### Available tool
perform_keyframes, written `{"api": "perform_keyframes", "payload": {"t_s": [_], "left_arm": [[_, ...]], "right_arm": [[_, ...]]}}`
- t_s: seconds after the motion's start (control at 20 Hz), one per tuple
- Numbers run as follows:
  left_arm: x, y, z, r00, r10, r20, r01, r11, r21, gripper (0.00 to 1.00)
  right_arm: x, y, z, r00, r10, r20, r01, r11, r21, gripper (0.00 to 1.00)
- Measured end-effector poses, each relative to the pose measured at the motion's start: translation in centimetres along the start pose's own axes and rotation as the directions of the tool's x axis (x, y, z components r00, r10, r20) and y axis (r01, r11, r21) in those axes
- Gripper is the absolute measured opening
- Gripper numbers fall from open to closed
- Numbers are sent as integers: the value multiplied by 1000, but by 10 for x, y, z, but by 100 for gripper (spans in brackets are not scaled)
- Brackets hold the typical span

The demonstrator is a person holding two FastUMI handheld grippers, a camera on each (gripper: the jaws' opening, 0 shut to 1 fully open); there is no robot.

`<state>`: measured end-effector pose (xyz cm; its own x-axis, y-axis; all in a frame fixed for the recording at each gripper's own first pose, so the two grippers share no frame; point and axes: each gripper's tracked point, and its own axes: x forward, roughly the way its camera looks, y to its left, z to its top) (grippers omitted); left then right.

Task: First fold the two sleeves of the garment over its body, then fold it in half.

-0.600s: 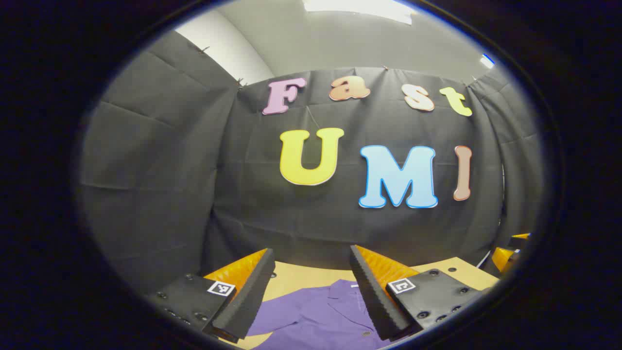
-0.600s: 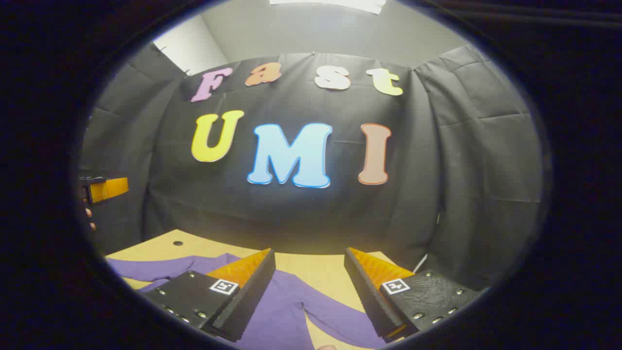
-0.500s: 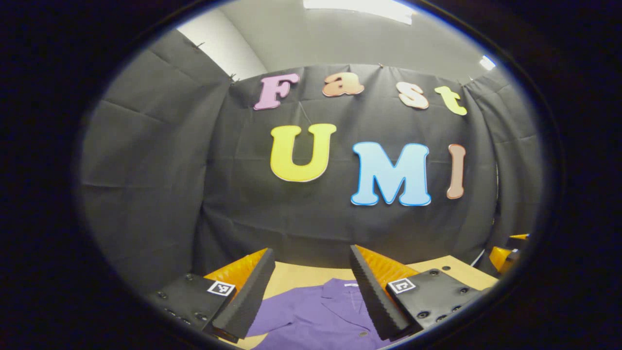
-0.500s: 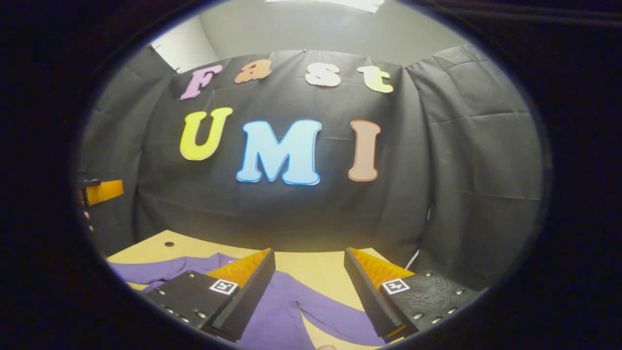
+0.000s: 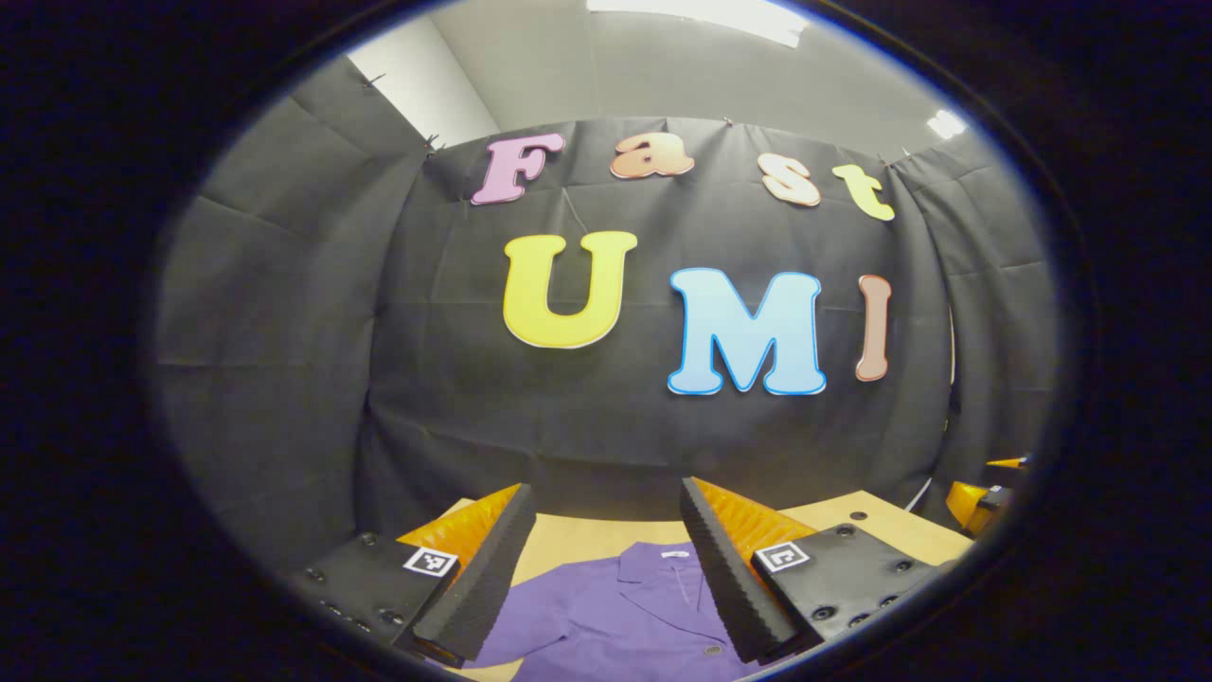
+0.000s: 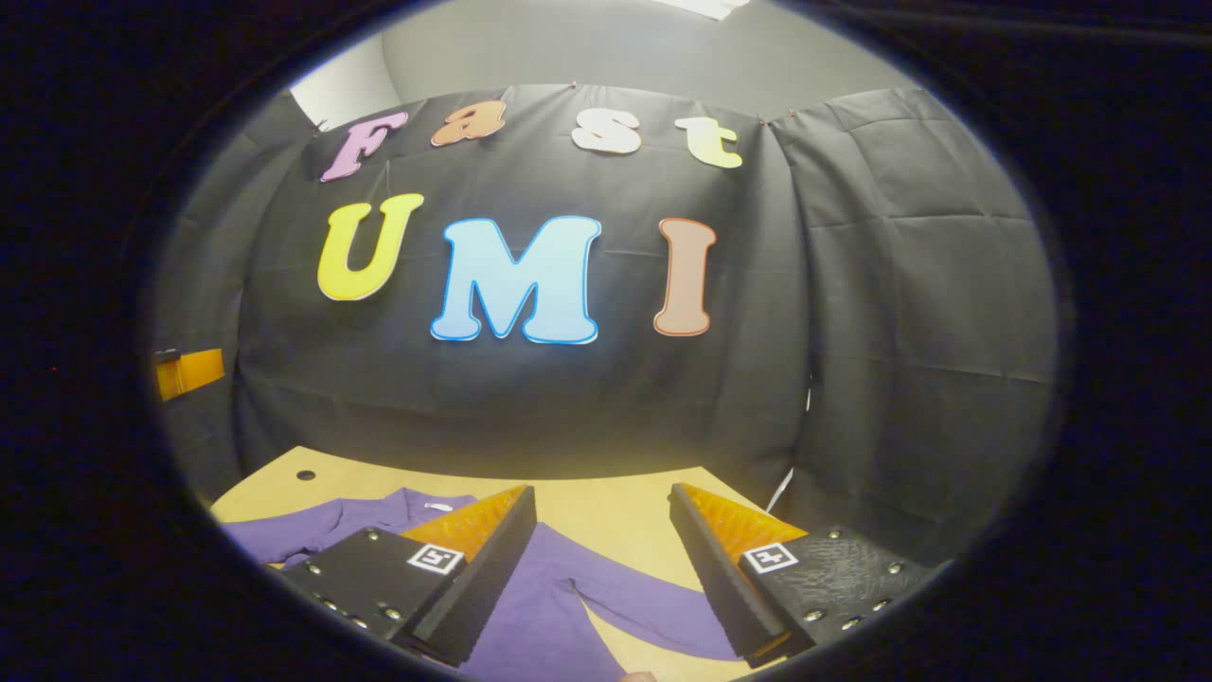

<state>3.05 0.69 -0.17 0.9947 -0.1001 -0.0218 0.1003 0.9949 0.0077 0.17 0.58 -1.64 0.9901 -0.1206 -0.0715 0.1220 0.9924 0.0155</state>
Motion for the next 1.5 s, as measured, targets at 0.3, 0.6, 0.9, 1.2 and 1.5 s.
{"api": "perform_keyframes", "payload": {"t_s": [0.3,0.6,0.9,1.2,1.5], "left_arm": [[-21,12,3,999,42,-2,-42,999,-1,98],[-33,6,10,998,53,15,-53,999,-7,98],[-36,3,4,993,117,-2,-117,993,-19,98],[-45,-5,10,977,214,-1,-214,976,28,98],[-40,-27,4,979,206,-14,-206,978,-21,98]], "right_arm": [[-3,-24,-20,998,-46,-49,47,998,30,92],[-5,-89,-79,966,-182,-183,184,983,-5,92],[-7,-144,-146,906,-248,-342,257,966,-20,92],[-2,-171,-224,837,-206,-507,253,967,24,92],[1,-203,-276,743,-253,-620,366,929,59,92]]}}
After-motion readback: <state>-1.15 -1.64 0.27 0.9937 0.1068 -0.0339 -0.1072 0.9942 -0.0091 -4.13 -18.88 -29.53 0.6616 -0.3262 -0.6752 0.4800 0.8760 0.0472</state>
